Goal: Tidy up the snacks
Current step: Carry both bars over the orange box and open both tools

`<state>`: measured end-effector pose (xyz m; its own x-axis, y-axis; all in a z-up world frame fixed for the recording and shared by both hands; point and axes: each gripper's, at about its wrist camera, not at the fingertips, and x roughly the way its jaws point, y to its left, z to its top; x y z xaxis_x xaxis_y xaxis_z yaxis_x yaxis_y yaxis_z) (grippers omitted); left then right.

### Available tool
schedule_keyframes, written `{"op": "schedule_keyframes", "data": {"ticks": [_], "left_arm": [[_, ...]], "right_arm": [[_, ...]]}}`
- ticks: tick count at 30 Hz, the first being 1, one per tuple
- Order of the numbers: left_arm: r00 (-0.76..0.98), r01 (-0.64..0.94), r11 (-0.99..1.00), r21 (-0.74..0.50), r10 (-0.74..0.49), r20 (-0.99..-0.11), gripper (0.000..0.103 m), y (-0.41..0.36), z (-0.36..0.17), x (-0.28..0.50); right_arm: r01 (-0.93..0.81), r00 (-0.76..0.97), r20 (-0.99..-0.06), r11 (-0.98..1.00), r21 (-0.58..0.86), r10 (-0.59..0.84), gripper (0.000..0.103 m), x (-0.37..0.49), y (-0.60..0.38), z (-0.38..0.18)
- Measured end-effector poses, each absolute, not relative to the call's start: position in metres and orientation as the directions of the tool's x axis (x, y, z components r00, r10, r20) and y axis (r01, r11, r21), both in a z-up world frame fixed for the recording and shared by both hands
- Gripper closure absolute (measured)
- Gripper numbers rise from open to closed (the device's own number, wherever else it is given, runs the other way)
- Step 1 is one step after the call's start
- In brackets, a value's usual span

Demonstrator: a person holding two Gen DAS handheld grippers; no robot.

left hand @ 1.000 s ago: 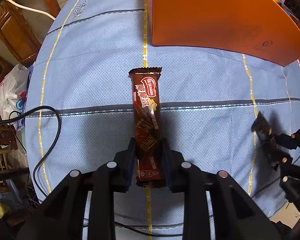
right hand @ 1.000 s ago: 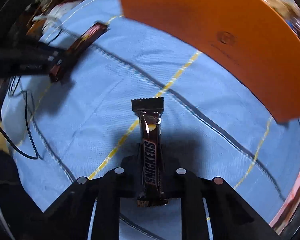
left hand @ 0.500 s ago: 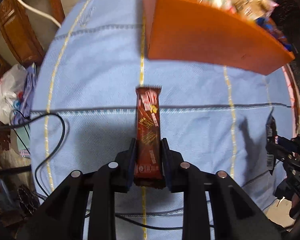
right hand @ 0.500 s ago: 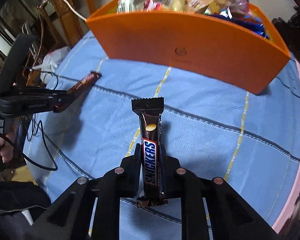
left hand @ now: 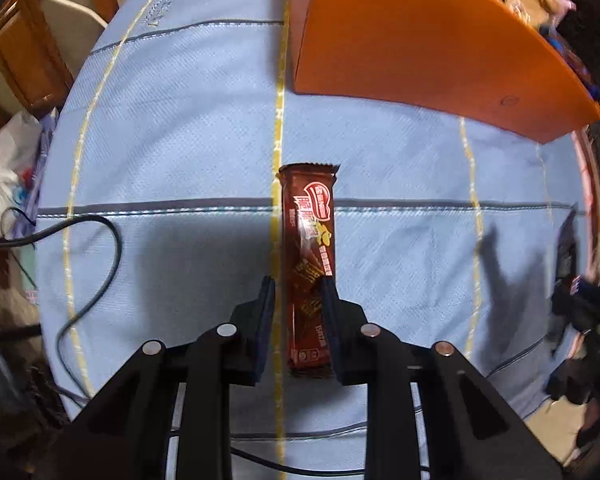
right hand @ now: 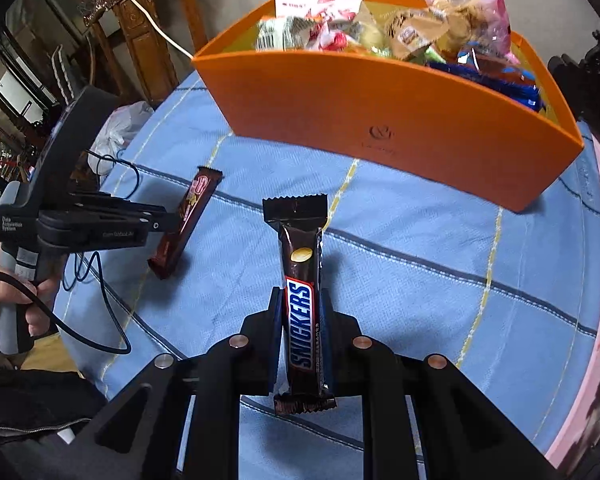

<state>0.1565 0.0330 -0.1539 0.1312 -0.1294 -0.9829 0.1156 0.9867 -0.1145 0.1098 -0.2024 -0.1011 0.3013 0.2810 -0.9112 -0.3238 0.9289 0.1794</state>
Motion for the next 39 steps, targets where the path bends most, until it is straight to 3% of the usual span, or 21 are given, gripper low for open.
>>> {"op": "schedule_keyframes", "data": {"ticks": [2, 3, 6, 8, 10, 23, 39], "left_arm": [[0.125, 0.108, 0.988, -0.111, -0.124, -0.984, 0.065, 0.03, -0.154, 0.16], [0.118, 0.101, 0.99, -0.102, -0.113, -0.986, 0.05, 0.029, -0.156, 0.163], [0.083, 0.103, 0.993, -0.063, -0.071, -0.994, 0.047, 0.02, -0.169, 0.168], [0.11, 0.129, 0.991, -0.031, -0.045, -0.993, 0.049, 0.013, -0.168, 0.167], [0.14, 0.135, 0.991, 0.002, -0.017, -0.99, 0.08, 0.012, -0.165, 0.165], [0.28, 0.164, 0.984, -0.065, -0.11, -0.954, 0.08, 0.027, -0.088, 0.147], [0.439, 0.241, 0.97, -0.036, -0.142, -0.887, 0.08, -0.027, 0.004, 0.212]], "right_arm": [[-0.318, 0.293, -0.914, 0.93, 0.184, 0.281, 0.086, 0.11, -0.202, -0.103], [-0.318, 0.285, -0.916, 0.93, 0.186, 0.281, 0.086, 0.11, -0.201, -0.105], [-0.321, 0.278, -0.92, 0.929, 0.184, 0.278, 0.086, 0.111, -0.199, -0.107], [-0.324, 0.277, -0.918, 0.927, 0.188, 0.283, 0.086, 0.113, -0.198, -0.106], [-0.331, 0.276, -0.918, 0.925, 0.188, 0.285, 0.086, 0.113, -0.197, -0.105], [-0.33, 0.321, -0.899, 0.925, 0.19, 0.299, 0.086, 0.121, -0.202, -0.09], [-0.293, 0.526, -0.797, 0.943, 0.157, 0.296, 0.086, 0.171, -0.232, -0.003]]}}
